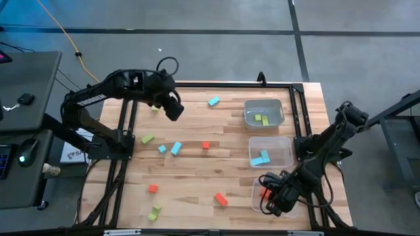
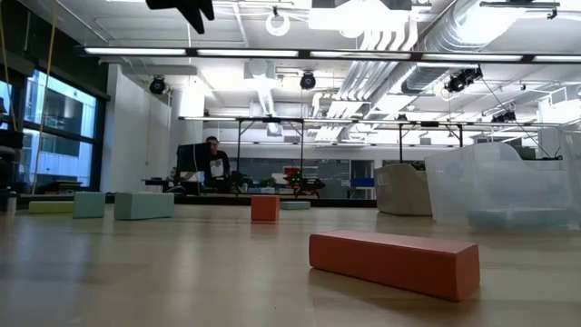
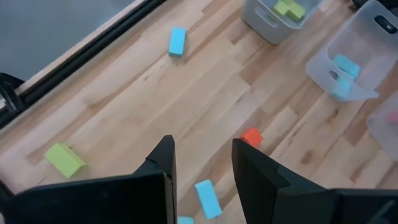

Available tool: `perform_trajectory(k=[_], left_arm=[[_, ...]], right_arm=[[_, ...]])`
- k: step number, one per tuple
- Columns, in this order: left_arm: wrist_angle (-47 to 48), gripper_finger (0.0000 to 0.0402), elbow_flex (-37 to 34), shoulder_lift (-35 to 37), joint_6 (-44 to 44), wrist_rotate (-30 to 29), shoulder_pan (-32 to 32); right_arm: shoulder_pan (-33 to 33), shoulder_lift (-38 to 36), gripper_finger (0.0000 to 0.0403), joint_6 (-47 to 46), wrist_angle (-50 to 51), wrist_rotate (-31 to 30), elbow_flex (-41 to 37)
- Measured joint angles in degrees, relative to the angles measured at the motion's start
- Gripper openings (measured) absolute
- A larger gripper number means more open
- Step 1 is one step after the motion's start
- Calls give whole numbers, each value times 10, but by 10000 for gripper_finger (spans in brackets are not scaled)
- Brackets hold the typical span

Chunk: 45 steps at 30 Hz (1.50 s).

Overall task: Sort & place blocks by color
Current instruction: Put the orange block into the bottom transparent bin

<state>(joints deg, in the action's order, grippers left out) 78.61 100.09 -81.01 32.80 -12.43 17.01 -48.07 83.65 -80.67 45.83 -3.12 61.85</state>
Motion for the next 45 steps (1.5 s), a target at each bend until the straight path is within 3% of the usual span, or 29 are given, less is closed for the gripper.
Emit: perform_trajectory(k=[6, 17, 30, 45], left_arm=[[0, 85, 0, 0, 47, -46, -64], [0, 85, 1, -22, 92, -50, -146], [6, 85, 0, -66, 101, -64, -184], [27, 89, -1, -104, 101, -62, -190]], right_arm=[[5, 5, 110, -4, -68, 4, -45], [29, 5, 110, -28, -128, 31, -90], [43, 39, 110, -42, -153, 114, -104], [45, 46, 127, -37, -155, 122, -104]])
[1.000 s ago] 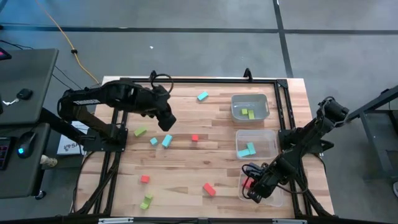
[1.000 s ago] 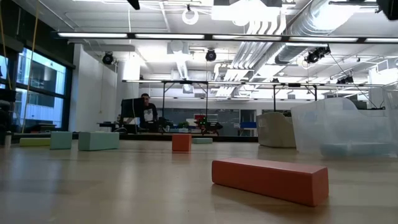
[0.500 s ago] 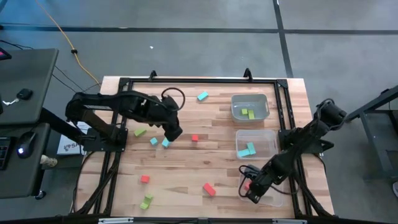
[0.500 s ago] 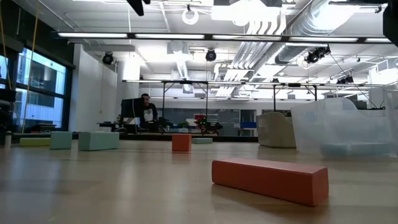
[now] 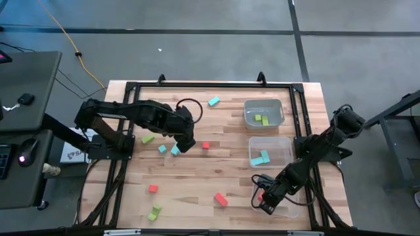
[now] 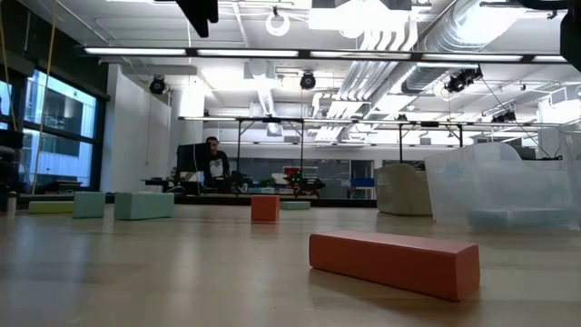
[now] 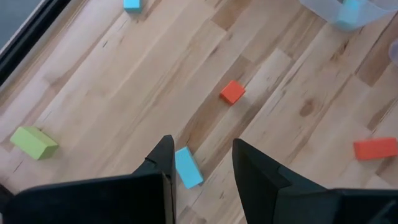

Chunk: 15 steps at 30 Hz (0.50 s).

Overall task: Sort & place blocks by color
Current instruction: Put the orange block into the bottom transparent bin

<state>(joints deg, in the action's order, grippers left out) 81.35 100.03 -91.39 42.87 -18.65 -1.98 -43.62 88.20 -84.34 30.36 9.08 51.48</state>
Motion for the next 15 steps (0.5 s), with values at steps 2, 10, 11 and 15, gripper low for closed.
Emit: perform_trajectory(k=[2, 10, 11, 15], left_arm=[[0, 94, 1, -1, 0, 0, 0], [3, 120, 1, -3, 0, 0, 0], [4, 124, 1, -3, 0, 0, 0], [17, 138, 1, -3, 0, 0, 0]], right_arm=[[1, 0, 128, 7, 3, 0, 0], [2, 0, 130, 8, 2, 0, 0], [2, 0, 130, 8, 2, 0, 0], [2, 0, 144, 8, 2, -1, 0]])
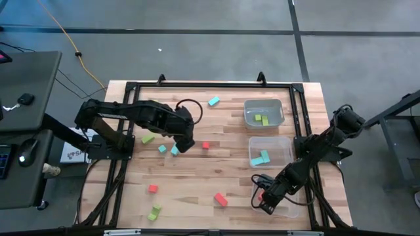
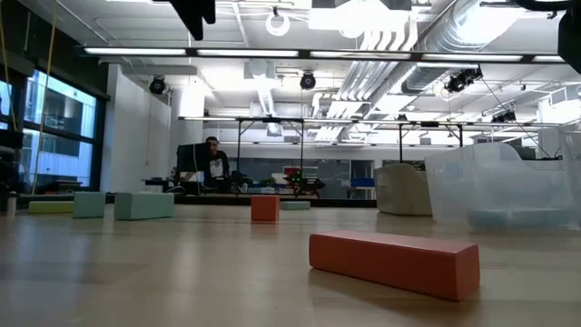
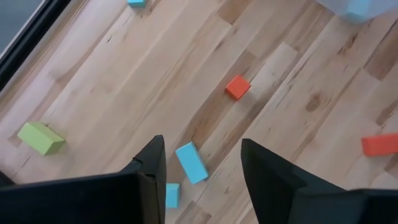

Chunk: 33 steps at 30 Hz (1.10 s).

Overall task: Sort & place blocks by color
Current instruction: Put the orange block into the bottom transparent bin, then put the light green block into the gray bin

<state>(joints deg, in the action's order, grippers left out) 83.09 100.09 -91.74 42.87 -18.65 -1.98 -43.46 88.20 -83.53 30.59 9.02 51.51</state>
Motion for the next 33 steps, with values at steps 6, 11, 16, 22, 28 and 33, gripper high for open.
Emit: perform_trajectory(k=[6, 11, 16, 22, 28, 33], left_arm=[[14, 153, 0, 0, 2, 0, 6], [31, 154, 0, 0, -2, 0, 36], [37, 154, 0, 0, -28, 0, 79], [48, 158, 0, 0, -76, 0, 135], [57, 188, 0, 0, -102, 0, 197], [57, 206, 0, 0, -126, 0, 260]], right_arm=[[0, 0, 185, 0, -3, -17, 0], [2, -1, 189, -2, -3, -19, 1], [10, -2, 190, -3, -3, -19, 1], [16, -5, 190, -6, -1, -20, 2], [26, -5, 190, -22, 3, -21, 2], [34, -11, 190, -48, 6, -25, 2]])
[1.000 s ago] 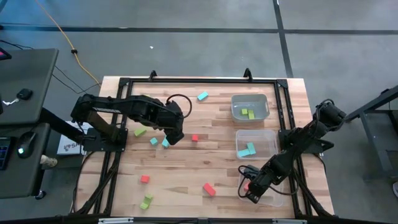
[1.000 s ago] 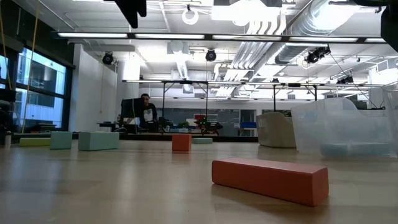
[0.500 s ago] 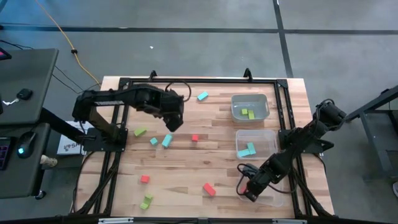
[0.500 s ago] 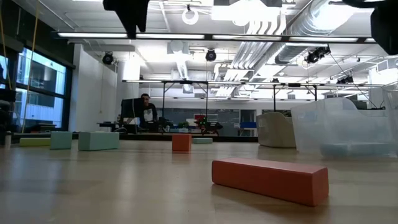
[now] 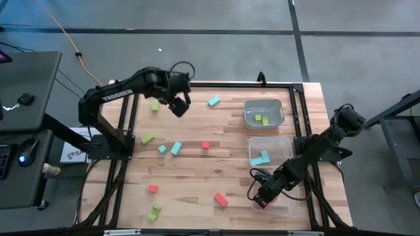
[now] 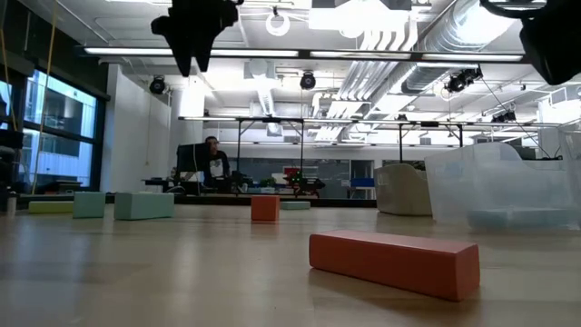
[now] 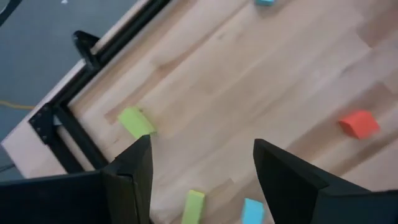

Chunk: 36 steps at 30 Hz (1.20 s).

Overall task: Sort & place blocks by color
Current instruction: Put the light green block into the gray bin

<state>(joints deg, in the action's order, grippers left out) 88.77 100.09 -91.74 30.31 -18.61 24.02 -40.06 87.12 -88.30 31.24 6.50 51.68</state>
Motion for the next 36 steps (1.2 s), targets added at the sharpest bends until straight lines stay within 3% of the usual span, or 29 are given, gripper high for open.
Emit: perform_trajectory(k=[11, 24, 36], left_arm=[[-40, 203, -21, 1, -70, 37, 129], [-169, 202, -203, 1, -94, 111, 248], [-260, 202, -325, 0, -80, 132, 320]], right_arm=[[2, -70, 190, -43, 20, -18, 0], [53, -156, 190, -43, 69, -106, 0], [121, -167, 190, -22, 97, -104, 0]])
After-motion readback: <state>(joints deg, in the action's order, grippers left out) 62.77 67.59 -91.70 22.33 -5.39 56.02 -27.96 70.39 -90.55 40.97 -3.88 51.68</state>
